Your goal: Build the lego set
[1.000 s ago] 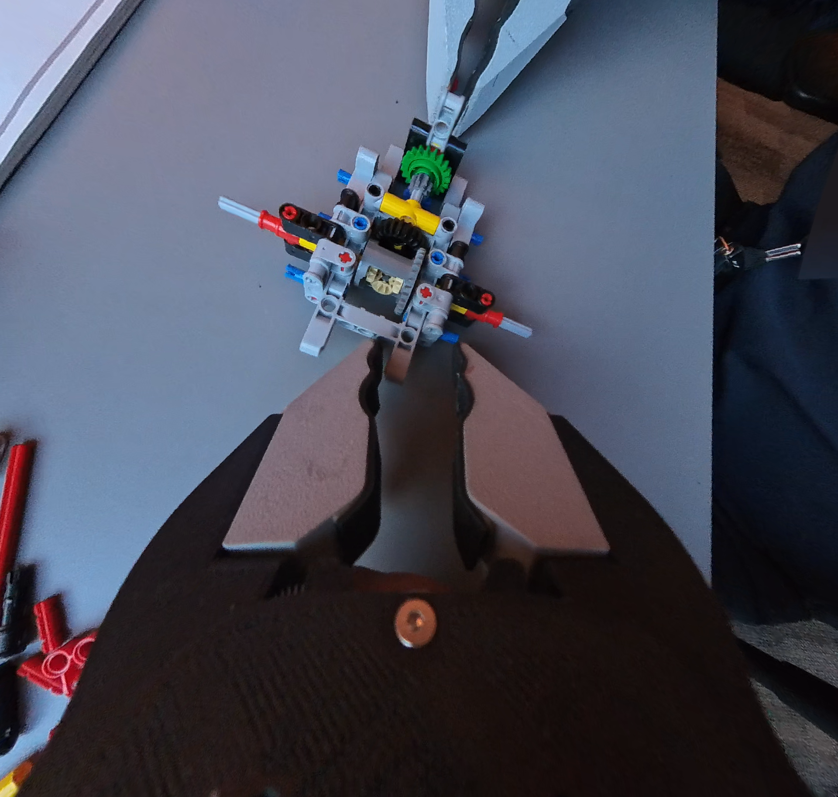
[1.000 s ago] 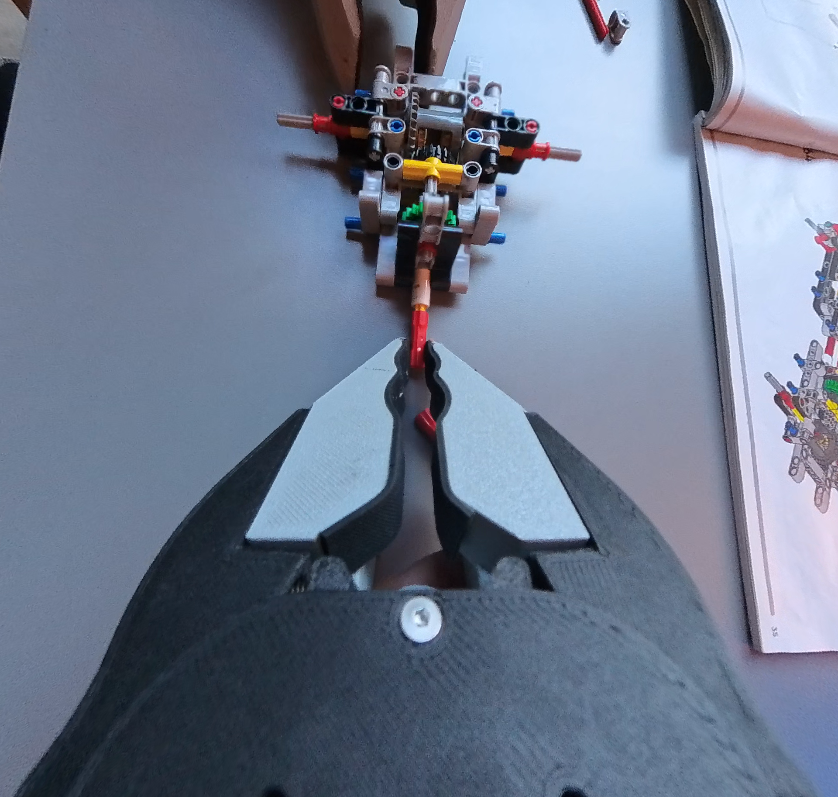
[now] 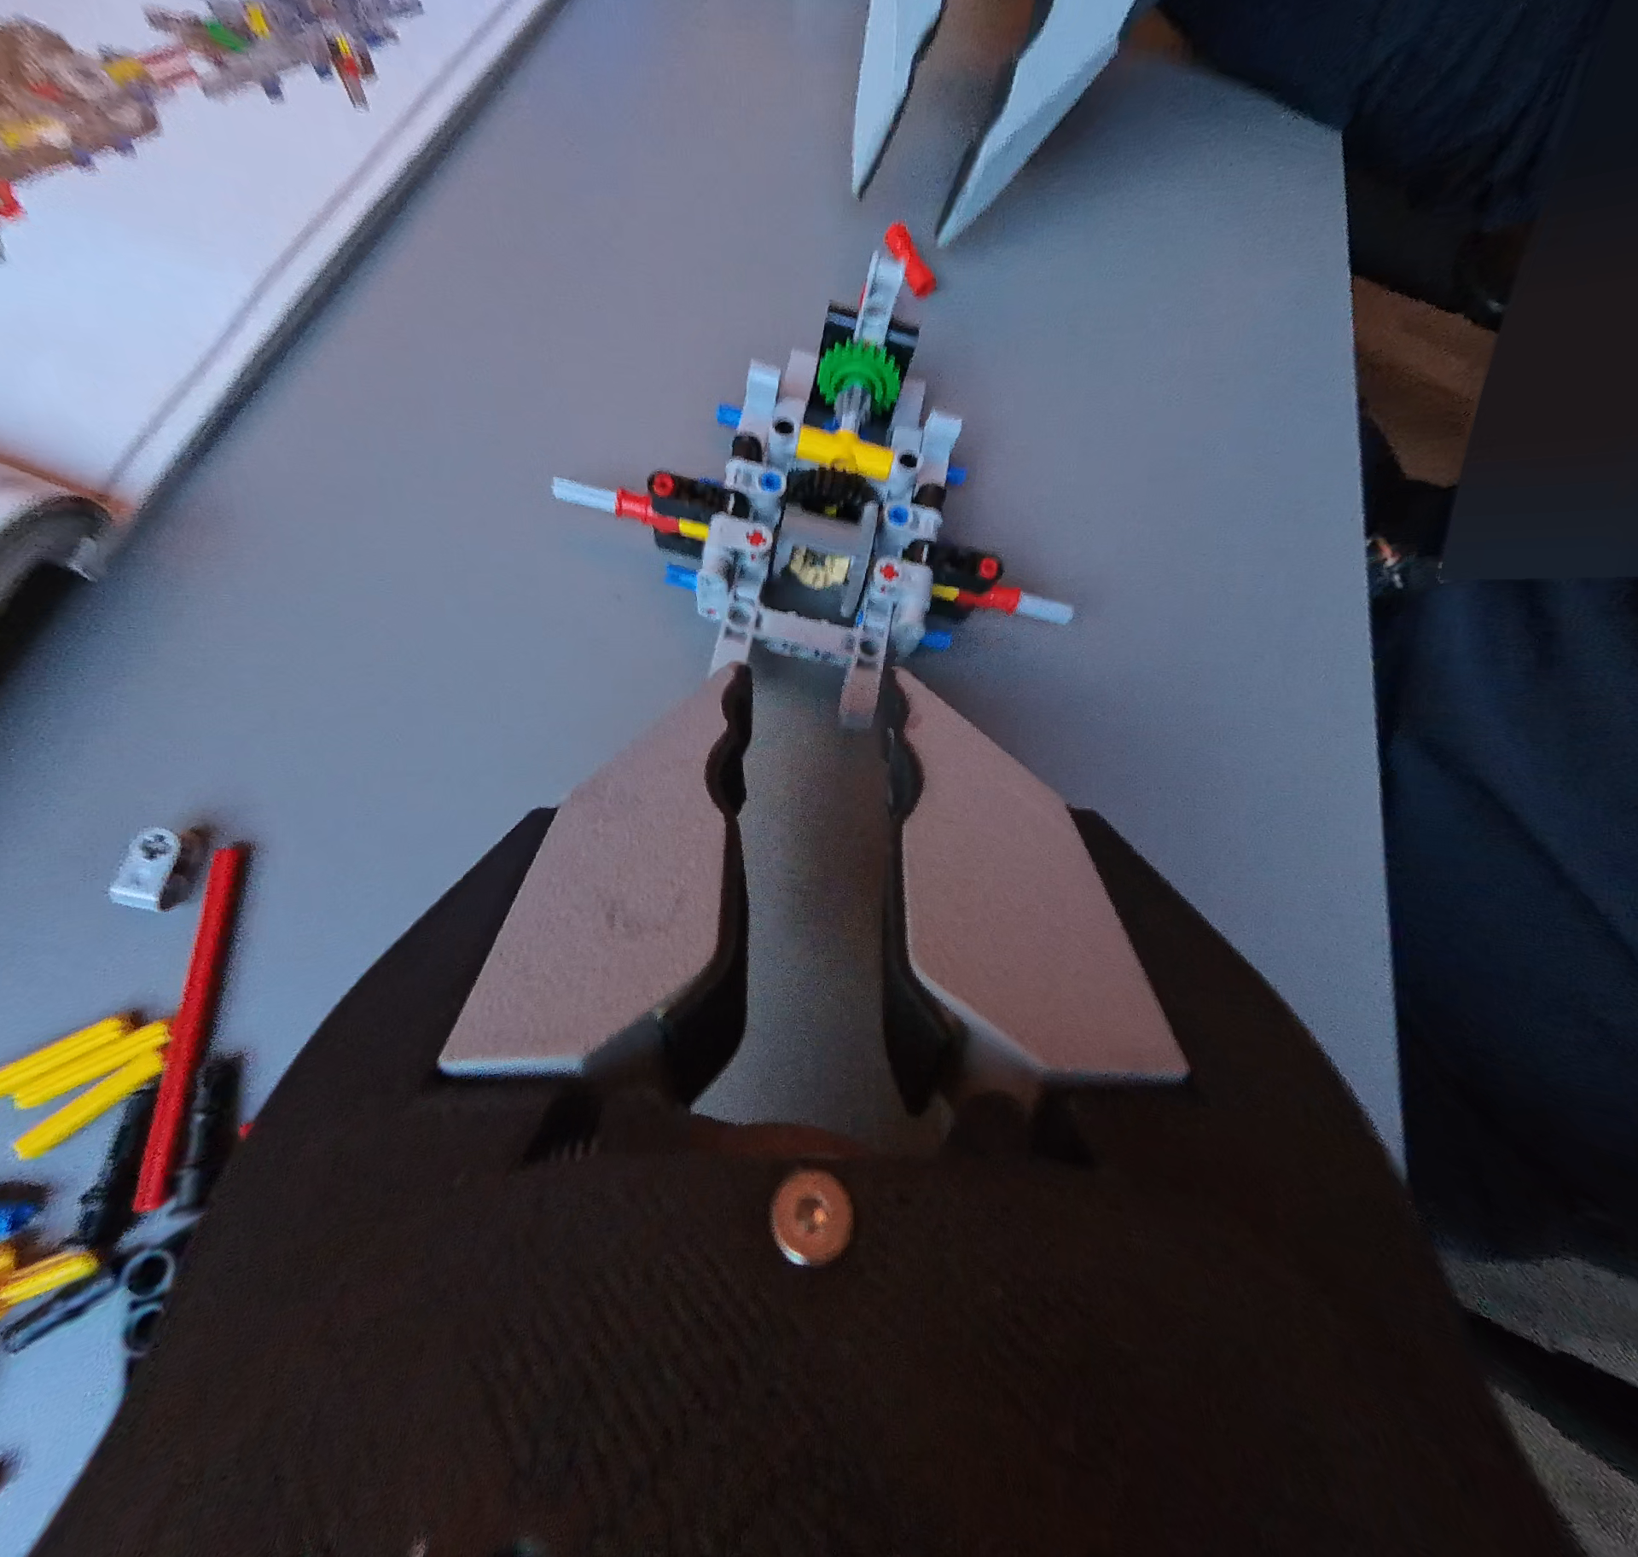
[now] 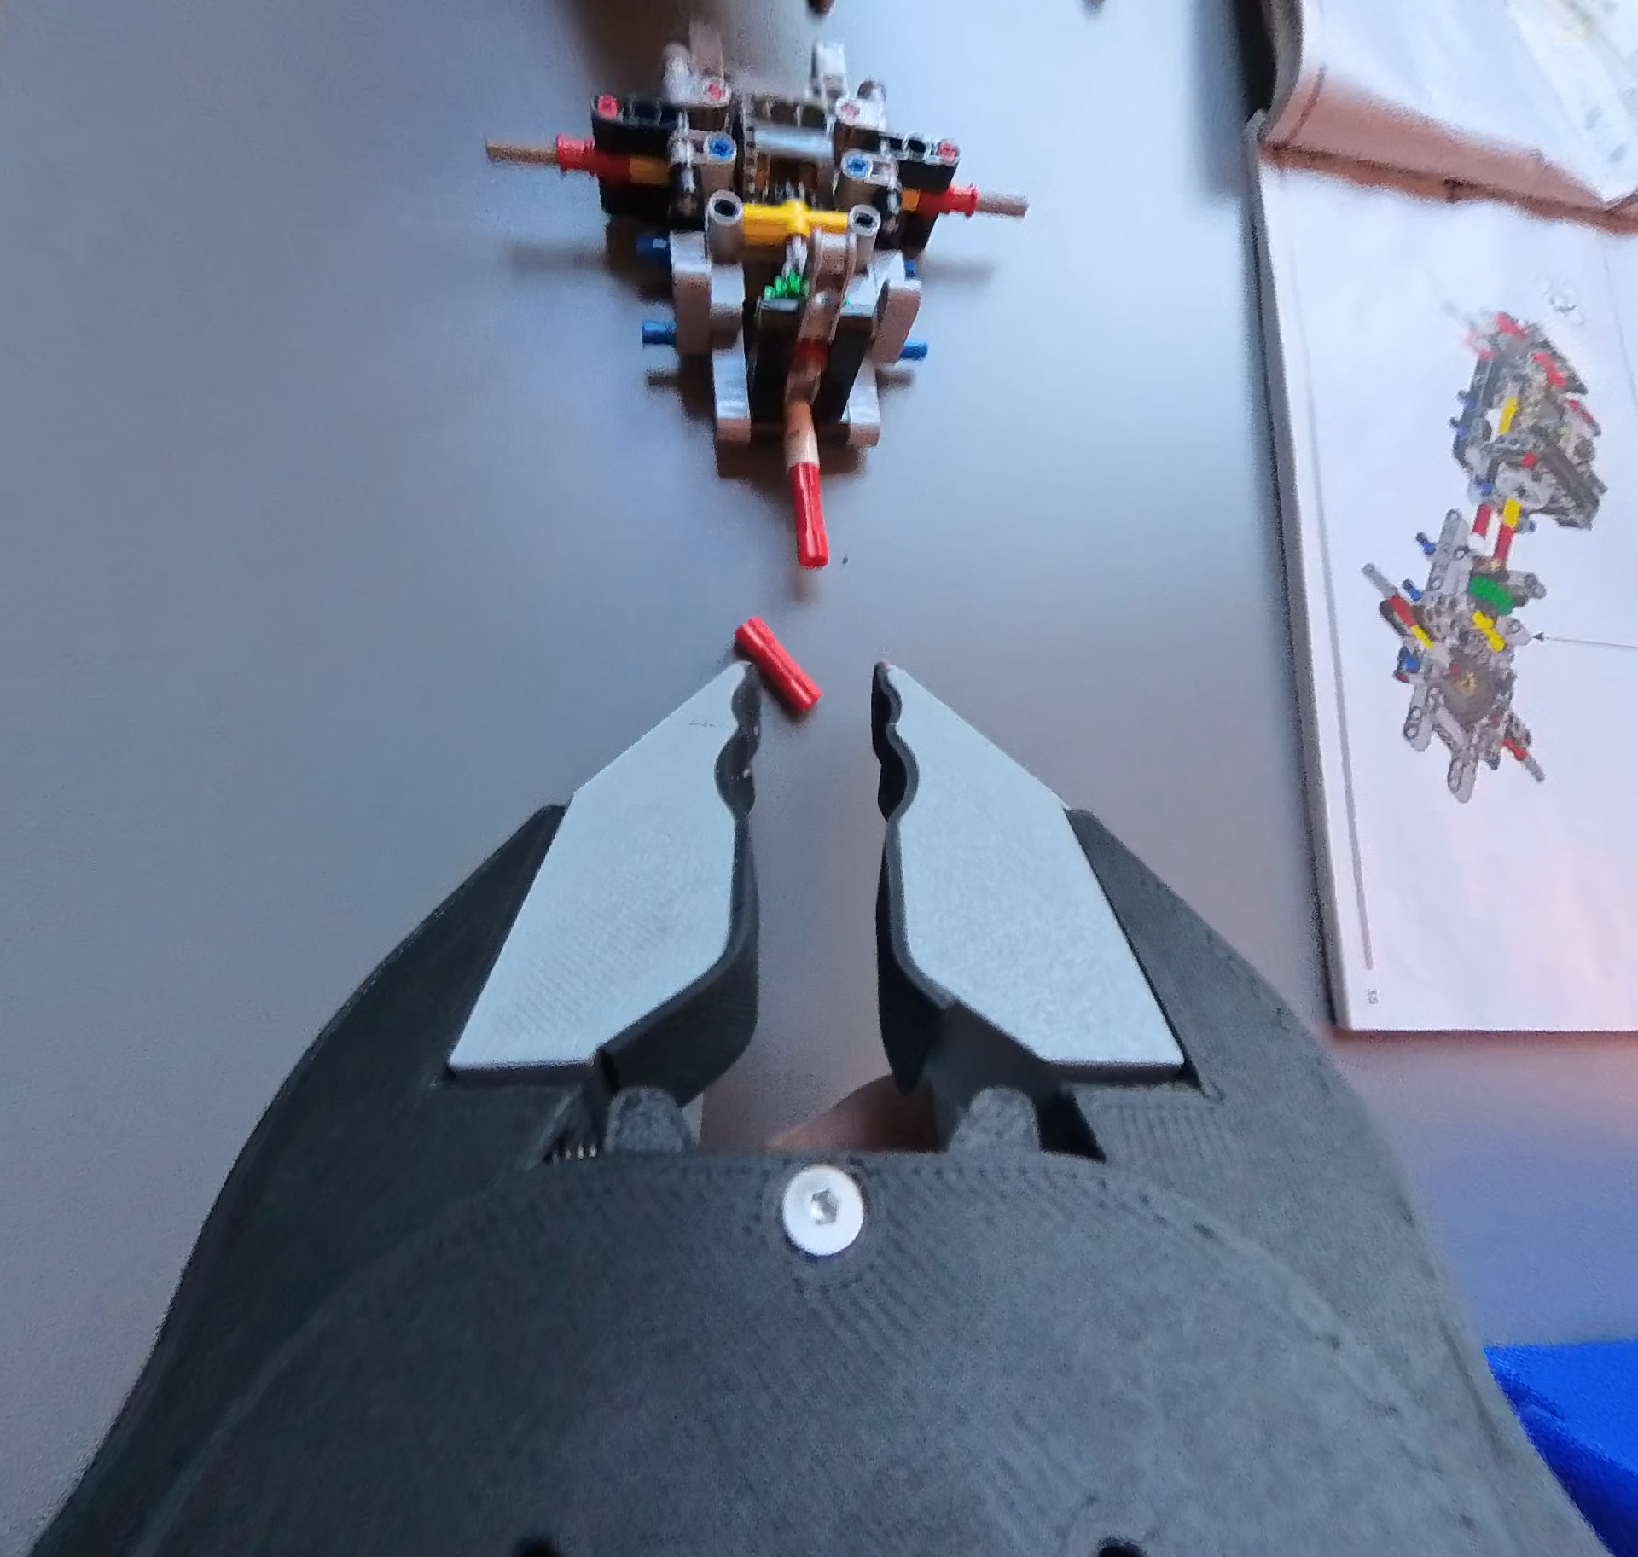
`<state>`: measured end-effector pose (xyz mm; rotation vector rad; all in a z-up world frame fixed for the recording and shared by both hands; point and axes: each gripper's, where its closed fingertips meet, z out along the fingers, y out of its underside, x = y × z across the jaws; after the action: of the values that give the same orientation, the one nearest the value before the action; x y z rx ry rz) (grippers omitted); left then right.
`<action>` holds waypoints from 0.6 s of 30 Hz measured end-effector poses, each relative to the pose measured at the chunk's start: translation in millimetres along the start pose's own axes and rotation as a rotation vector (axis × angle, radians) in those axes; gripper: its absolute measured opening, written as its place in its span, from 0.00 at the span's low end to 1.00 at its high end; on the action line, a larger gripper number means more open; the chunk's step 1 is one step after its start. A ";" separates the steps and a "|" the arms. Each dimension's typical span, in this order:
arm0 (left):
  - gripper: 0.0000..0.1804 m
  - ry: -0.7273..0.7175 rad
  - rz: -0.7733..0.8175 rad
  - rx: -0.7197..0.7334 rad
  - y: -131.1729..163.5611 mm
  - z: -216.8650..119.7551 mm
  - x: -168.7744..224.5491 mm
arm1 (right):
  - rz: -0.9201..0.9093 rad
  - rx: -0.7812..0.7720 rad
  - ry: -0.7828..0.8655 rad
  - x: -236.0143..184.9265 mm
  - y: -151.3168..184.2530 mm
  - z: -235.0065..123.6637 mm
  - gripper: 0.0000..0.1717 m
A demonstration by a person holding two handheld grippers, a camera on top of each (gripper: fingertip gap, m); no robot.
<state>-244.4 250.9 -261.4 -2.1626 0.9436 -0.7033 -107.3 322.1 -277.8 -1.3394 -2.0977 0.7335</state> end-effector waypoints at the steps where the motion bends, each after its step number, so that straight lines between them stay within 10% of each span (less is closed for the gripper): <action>1: 0.15 -0.012 0.006 0.015 -6.6 -1.5 0.3 | -0.006 -0.013 0.000 -0.6 3.2 0.8 0.13; 18: 0.13 -0.082 0.164 -0.108 -36.3 43.1 6.8 | -0.002 0.177 0.102 4.7 -48.6 27.3 0.00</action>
<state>-195.6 279.7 -260.2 -2.1588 1.1227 -0.4906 -158.4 304.8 -262.7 -1.2511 -1.9074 0.8126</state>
